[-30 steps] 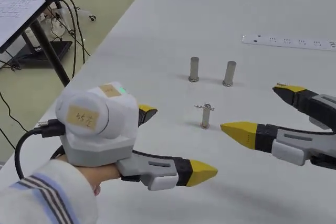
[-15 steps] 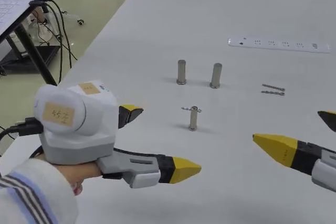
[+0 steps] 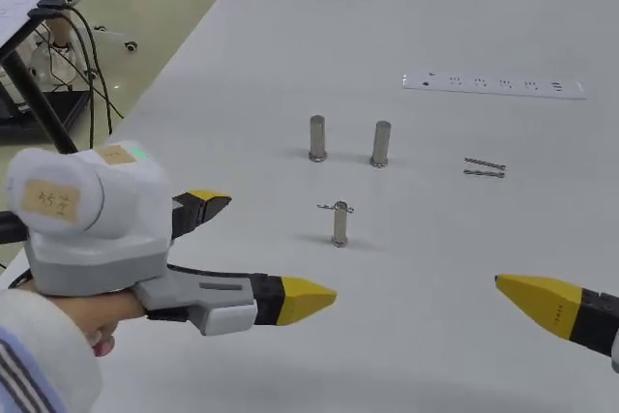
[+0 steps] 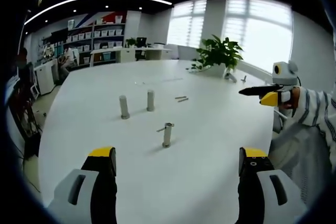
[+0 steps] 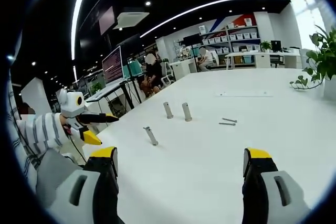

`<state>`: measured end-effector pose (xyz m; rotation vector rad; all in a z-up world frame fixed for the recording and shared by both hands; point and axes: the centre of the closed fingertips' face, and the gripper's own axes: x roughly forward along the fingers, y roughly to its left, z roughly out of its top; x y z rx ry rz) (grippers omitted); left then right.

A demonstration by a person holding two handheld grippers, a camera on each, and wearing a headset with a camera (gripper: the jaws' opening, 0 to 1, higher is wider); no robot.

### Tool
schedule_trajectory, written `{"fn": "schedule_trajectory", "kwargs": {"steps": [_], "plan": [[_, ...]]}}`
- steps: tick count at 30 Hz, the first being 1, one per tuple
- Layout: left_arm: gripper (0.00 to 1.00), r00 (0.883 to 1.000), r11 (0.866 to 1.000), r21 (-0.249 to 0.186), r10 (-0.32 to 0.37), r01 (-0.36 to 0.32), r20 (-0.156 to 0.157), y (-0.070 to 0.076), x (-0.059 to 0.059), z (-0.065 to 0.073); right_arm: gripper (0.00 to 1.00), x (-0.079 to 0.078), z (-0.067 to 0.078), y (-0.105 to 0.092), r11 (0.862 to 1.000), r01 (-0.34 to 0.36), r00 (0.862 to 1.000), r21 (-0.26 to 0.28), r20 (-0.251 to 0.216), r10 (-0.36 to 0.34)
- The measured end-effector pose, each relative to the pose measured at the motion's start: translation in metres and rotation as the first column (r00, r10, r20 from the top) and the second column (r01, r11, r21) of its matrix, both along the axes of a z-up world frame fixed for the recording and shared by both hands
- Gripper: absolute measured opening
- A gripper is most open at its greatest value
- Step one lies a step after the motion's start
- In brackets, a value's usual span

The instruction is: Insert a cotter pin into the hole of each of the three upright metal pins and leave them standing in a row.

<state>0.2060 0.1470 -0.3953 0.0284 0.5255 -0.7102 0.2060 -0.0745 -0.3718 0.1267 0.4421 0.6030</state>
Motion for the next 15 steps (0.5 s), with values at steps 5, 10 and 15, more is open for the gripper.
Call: {"fn": "schedule_trajectory", "kwargs": {"steps": [5,10,15], "plan": [[0.96,1.000,1.000,-0.007,0.015,-0.015,0.018,0.003,0.011,0.009,0.98,0.001,-0.002,-0.004,1.000,0.011,1.000,-0.007,-0.013,-0.011],[0.96,0.999,1.000,-0.014,0.027,-0.026,0.042,0.004,0.023,0.019,0.98,0.000,-0.004,-0.005,1.000,0.013,1.000,-0.015,-0.018,-0.013],[0.96,0.998,1.000,-0.013,0.027,-0.027,0.059,0.005,0.036,0.028,0.98,0.000,-0.003,-0.005,1.000,0.017,1.000,-0.011,-0.019,-0.018]]}}
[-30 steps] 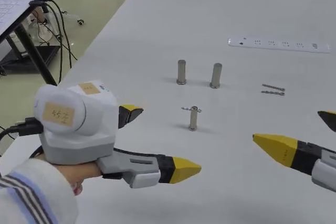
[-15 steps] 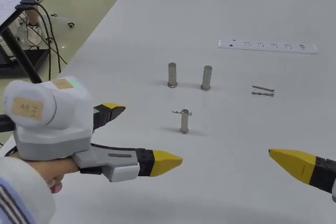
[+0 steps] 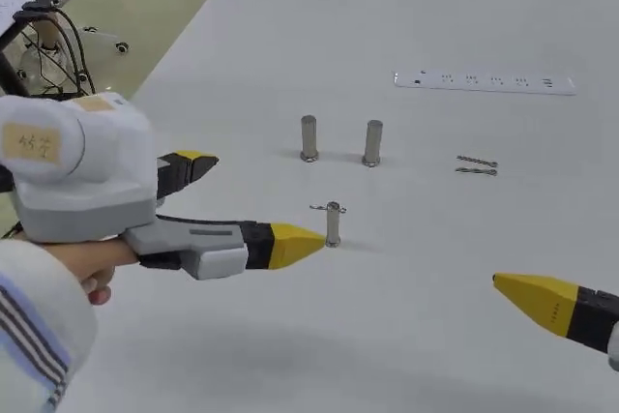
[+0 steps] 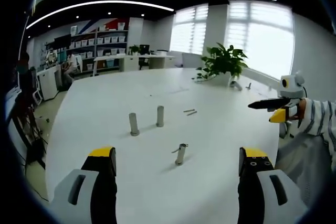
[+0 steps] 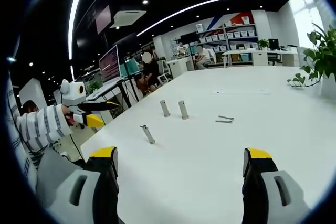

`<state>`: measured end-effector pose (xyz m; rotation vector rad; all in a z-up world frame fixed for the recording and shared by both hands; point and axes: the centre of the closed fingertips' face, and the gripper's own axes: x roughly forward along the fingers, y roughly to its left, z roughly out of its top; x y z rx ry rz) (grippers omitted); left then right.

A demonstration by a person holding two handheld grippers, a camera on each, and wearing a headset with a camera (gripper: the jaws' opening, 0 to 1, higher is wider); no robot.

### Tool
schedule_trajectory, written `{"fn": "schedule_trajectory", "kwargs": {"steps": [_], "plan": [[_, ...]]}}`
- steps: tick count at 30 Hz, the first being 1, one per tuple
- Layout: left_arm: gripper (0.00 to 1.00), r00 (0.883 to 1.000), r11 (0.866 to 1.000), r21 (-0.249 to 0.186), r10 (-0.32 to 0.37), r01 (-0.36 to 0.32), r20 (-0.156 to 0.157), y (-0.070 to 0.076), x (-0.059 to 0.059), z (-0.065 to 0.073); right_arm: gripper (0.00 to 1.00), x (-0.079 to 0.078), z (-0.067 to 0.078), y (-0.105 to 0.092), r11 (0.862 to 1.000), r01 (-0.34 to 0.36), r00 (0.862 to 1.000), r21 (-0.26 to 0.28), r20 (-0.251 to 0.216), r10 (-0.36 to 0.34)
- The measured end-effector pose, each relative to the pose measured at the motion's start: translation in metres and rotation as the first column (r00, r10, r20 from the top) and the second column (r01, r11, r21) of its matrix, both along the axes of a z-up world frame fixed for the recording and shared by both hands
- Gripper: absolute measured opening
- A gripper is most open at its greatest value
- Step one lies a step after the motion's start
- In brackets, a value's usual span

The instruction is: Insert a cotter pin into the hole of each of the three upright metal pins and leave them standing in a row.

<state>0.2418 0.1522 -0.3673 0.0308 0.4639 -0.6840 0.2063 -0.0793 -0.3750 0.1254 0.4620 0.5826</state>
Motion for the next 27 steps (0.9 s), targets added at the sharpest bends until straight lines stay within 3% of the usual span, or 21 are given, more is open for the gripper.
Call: {"fn": "schedule_trajectory", "kwargs": {"steps": [3,7,10,23,27], "plan": [[0.96,1.000,1.000,0.001,-0.001,0.001,0.012,0.002,0.010,0.005,0.98,-0.002,0.000,0.000,1.000,-0.002,1.000,-0.003,-0.001,0.002],[0.95,1.000,0.999,-0.043,0.006,-0.004,0.029,0.002,0.028,0.015,0.98,-0.004,-0.002,-0.001,1.000,-0.009,1.000,-0.018,-0.004,0.009],[0.95,0.999,0.999,-0.043,0.008,-0.006,0.038,0.003,0.040,0.017,0.98,-0.007,-0.004,-0.002,0.999,-0.023,1.000,-0.040,-0.009,0.023],[0.91,0.998,0.999,0.010,0.040,-0.040,0.044,0.009,0.084,0.003,0.98,-0.012,-0.008,-0.015,0.998,0.003,0.999,-0.059,-0.031,-0.005],[0.87,0.998,0.998,0.018,0.052,-0.052,0.033,0.011,0.097,-0.005,0.98,-0.014,-0.011,-0.020,0.997,0.015,0.999,-0.071,-0.040,-0.018]]}}
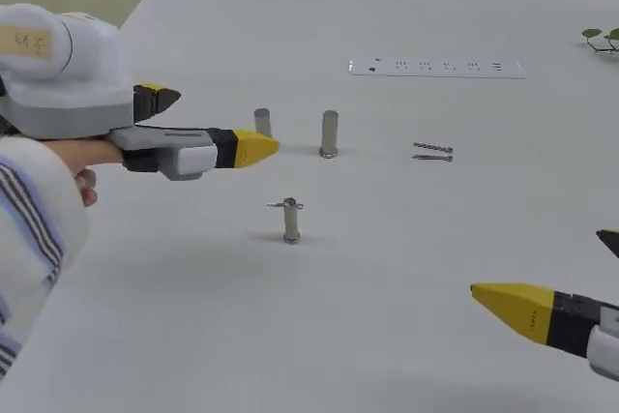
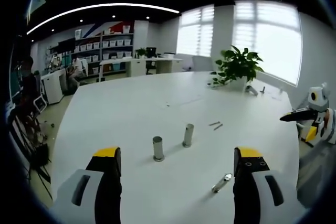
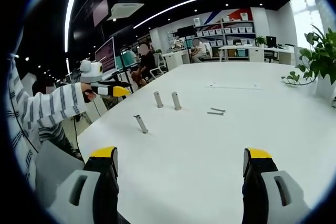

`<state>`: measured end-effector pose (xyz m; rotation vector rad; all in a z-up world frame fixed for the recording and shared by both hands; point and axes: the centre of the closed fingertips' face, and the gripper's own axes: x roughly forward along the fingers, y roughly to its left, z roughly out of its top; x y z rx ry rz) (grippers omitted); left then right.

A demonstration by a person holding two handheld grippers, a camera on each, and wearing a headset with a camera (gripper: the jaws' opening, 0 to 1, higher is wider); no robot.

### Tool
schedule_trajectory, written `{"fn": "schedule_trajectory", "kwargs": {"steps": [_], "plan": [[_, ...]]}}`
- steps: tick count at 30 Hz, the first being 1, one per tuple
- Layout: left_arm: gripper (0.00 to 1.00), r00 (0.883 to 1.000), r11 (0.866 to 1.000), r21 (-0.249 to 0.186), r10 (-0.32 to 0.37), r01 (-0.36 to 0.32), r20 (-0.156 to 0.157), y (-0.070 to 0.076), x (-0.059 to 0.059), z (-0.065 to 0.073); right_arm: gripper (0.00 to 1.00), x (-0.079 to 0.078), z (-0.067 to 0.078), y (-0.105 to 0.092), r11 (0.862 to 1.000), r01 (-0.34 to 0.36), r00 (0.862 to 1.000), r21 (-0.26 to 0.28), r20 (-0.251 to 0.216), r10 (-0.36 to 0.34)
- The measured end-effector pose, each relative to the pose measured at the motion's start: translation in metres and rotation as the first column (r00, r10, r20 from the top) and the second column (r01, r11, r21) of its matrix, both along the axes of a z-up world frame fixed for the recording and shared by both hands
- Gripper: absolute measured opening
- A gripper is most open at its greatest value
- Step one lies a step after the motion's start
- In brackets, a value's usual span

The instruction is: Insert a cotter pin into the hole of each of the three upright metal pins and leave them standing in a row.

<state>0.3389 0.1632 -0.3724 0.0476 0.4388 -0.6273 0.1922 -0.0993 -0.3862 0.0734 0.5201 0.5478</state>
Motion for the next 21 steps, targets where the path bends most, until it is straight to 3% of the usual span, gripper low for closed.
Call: {"fn": "schedule_trajectory", "kwargs": {"steps": [10,14,18,21], "plan": [[0.83,0.999,0.999,0.035,0.024,-0.022,-0.033,0.004,0.023,-0.025,0.98,0.000,-0.003,-0.013,0.999,0.030,0.999,-0.024,-0.010,-0.030],[0.79,0.998,0.999,0.054,-0.002,0.006,-0.066,-0.001,0.025,-0.037,0.98,-0.001,-0.005,-0.015,0.999,0.039,0.999,-0.032,-0.019,-0.039],[0.76,0.997,0.997,0.068,-0.016,0.021,-0.076,-0.007,0.030,-0.044,0.98,-0.003,-0.008,-0.017,0.998,0.040,0.999,-0.042,-0.031,-0.042],[0.70,0.995,0.999,0.048,0.000,0.005,-0.095,-0.008,0.036,-0.049,0.98,-0.003,-0.008,-0.018,0.998,0.047,0.998,-0.037,-0.033,-0.048]]}}
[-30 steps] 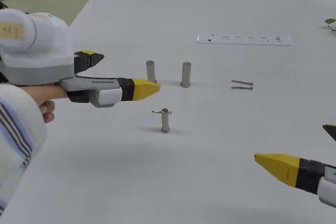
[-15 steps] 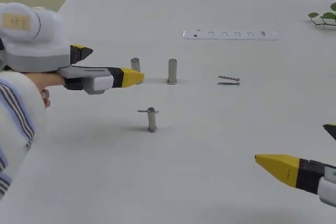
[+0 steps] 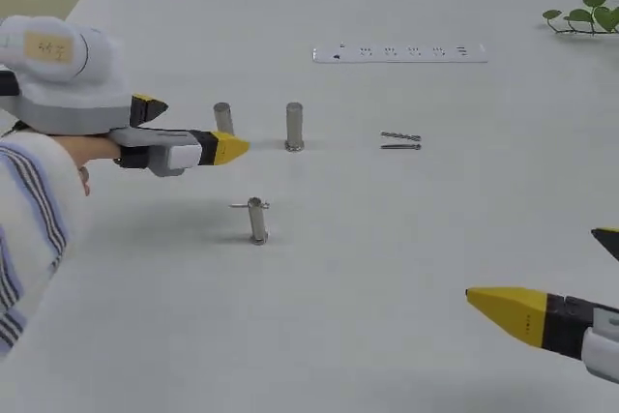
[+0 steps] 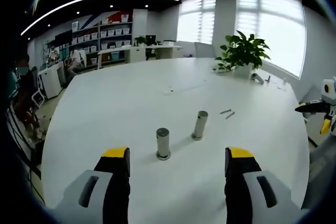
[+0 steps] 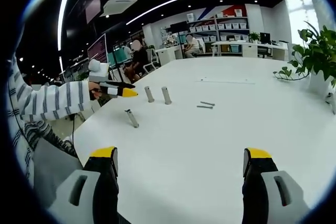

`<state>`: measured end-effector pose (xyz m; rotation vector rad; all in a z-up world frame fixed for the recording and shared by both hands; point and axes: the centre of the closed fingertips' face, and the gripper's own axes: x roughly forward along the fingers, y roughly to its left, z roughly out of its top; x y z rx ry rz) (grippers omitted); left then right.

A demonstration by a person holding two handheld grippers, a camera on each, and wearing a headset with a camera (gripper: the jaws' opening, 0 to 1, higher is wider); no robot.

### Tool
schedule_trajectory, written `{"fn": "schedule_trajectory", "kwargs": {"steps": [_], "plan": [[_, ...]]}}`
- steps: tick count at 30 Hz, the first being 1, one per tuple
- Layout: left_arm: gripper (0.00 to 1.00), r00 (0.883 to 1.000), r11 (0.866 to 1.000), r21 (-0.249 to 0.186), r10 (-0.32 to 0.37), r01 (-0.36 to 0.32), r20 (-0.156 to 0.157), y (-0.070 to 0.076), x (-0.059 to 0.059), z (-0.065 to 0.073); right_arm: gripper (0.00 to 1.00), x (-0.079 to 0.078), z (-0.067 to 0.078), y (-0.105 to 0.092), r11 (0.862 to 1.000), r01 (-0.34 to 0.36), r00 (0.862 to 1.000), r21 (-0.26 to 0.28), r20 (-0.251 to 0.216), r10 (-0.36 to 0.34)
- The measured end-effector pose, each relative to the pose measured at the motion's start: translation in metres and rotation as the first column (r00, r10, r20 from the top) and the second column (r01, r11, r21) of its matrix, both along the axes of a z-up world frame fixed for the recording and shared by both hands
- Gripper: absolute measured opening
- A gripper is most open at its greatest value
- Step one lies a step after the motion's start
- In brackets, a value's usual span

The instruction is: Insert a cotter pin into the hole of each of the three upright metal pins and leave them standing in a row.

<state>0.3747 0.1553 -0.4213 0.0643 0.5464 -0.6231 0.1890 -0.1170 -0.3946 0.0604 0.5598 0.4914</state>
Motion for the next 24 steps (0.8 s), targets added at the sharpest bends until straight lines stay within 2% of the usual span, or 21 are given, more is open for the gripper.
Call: {"fn": "schedule_trajectory", "kwargs": {"steps": [4,7,14,17,19,24], "plan": [[0.63,1.000,1.000,-0.020,0.024,-0.024,-0.011,0.000,0.009,-0.004,0.98,0.000,0.000,0.000,1.000,0.002,1.000,0.002,0.000,-0.002],[0.56,0.998,0.998,-0.050,0.043,-0.045,-0.038,0.000,0.015,-0.011,0.98,-0.001,-0.001,0.000,1.000,0.005,1.000,0.000,-0.009,-0.005],[0.46,0.997,0.996,-0.040,0.072,-0.073,-0.027,0.002,0.029,-0.019,0.96,-0.004,-0.007,0.003,1.000,-0.009,0.999,-0.001,-0.030,0.009],[0.38,0.997,0.995,-0.066,0.069,-0.070,-0.028,-0.004,0.031,-0.018,0.96,-0.003,-0.007,0.004,1.000,-0.005,1.000,0.012,-0.030,0.005],[0.36,0.998,0.997,-0.044,0.066,-0.066,-0.015,-0.006,0.033,-0.020,0.96,-0.002,-0.008,0.004,1.000,-0.006,0.999,0.009,-0.035,0.006],[0.30,0.998,0.998,-0.012,0.066,-0.066,-0.009,-0.013,0.037,-0.026,0.96,-0.001,-0.009,0.006,1.000,-0.011,0.999,0.013,-0.041,0.011]]}}
